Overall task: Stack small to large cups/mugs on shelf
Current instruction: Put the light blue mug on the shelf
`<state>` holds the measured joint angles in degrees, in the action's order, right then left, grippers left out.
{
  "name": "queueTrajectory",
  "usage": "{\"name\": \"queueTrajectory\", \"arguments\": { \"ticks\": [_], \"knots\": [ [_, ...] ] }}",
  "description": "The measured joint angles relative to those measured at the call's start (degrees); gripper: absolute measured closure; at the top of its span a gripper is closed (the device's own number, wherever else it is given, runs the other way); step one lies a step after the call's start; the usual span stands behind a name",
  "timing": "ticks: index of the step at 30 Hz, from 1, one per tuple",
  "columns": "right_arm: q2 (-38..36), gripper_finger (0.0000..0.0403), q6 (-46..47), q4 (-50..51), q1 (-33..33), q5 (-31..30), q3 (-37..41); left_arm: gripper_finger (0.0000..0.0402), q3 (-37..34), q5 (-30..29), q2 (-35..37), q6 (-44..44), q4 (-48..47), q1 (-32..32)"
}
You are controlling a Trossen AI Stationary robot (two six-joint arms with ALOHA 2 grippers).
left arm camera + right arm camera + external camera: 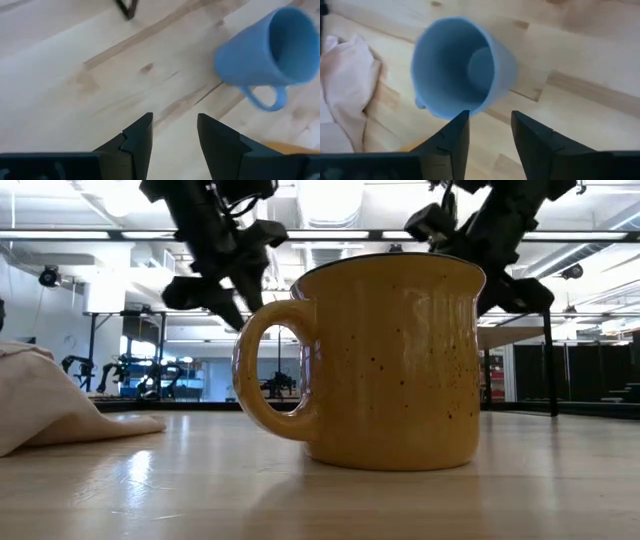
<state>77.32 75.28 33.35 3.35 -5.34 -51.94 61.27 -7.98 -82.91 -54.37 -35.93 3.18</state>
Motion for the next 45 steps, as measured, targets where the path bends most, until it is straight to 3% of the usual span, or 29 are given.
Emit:
{"name": "queueTrajectory", "arguments": {
  "ticks": [9,23,33,45],
  "knots": [
    [7.5,0.0268,3.0,-9.0,0.0,1.3,-1.5,0.0262,-4.4,0.0,2.0,-0.2,1.5,0.0],
    [15.5,0.0268,-5.1,4.8,-2.4,-3.7,-14.7,0.0262,-4.7,0.6,1.9,2.9,1.2,0.0],
    [23.7,0.0270,-14.1,8.4,-4.2,-0.9,-20.1,0.0262,-6.2,1.0,2.0,2.2,1.3,0.0],
    [25.2,0.0318,-27.8,14.6,-4.5,-4.8,-25.8,0.0262,-6.4,1.7,2.0,2.1,1.6,-0.2]
  ]
}}
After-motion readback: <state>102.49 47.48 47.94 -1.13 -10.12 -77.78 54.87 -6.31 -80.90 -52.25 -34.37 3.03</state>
